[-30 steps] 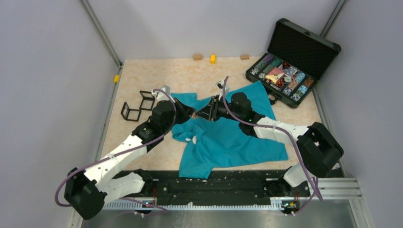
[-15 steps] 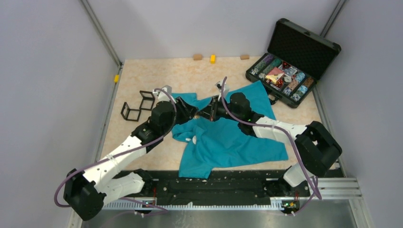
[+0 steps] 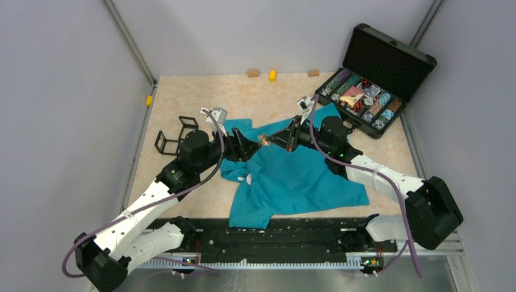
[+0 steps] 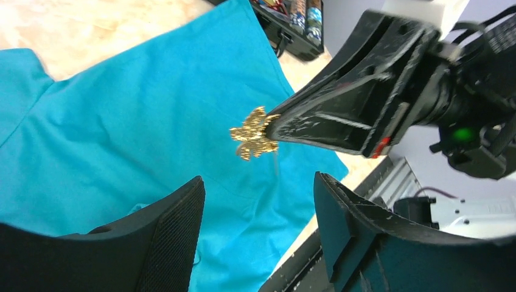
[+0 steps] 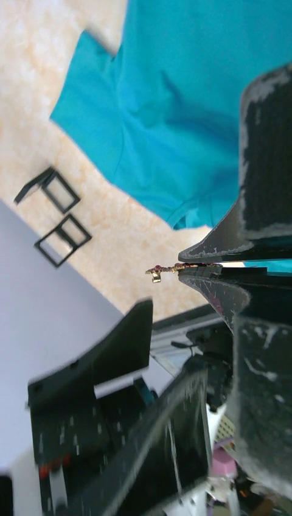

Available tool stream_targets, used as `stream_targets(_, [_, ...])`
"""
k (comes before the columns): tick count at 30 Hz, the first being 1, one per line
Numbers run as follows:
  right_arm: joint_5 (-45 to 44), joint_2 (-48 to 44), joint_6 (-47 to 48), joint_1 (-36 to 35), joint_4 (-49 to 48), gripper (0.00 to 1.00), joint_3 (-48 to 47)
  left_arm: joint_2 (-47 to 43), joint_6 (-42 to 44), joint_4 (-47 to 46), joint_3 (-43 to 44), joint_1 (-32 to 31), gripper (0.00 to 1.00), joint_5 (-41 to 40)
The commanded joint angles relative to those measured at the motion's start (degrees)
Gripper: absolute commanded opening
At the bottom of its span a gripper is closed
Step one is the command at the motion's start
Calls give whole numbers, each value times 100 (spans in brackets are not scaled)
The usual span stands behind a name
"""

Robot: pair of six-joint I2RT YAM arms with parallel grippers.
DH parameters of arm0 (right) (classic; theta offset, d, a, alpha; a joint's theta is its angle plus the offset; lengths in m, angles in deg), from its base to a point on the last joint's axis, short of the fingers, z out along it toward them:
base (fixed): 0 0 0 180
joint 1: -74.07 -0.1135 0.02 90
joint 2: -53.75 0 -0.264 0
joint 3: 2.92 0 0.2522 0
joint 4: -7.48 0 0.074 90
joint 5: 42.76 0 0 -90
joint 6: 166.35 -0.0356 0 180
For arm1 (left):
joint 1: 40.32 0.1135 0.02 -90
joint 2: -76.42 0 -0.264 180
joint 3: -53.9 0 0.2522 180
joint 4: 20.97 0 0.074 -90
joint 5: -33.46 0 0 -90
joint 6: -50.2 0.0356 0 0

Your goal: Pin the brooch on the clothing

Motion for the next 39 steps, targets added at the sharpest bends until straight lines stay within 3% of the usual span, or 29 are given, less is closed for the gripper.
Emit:
stream_targets(1, [847,-503,241,46,-327,0,-47,-44,233,-150,180,126,69,618])
stream_targets(5, [1146,-720,355,59,-126,0,-124,-38,170,-373,156,243,66,1131])
stream_targets(9, [1472,-758,379,64,-107,0,-193,39,42,-735,117,256,52,1668])
stream_targets(16, [1867,-690,76,64,-551,0,-152,125,-209,-1225,-49,261,41,2123])
stream_targets(33, [1947,-678,-13,64,-708,0,-192,184,11,-883,-95,254,42,2541])
stream_targets(39, [1975,-675,-11,72,-675,0,-202,171,42,-886,-139,256,29,2523])
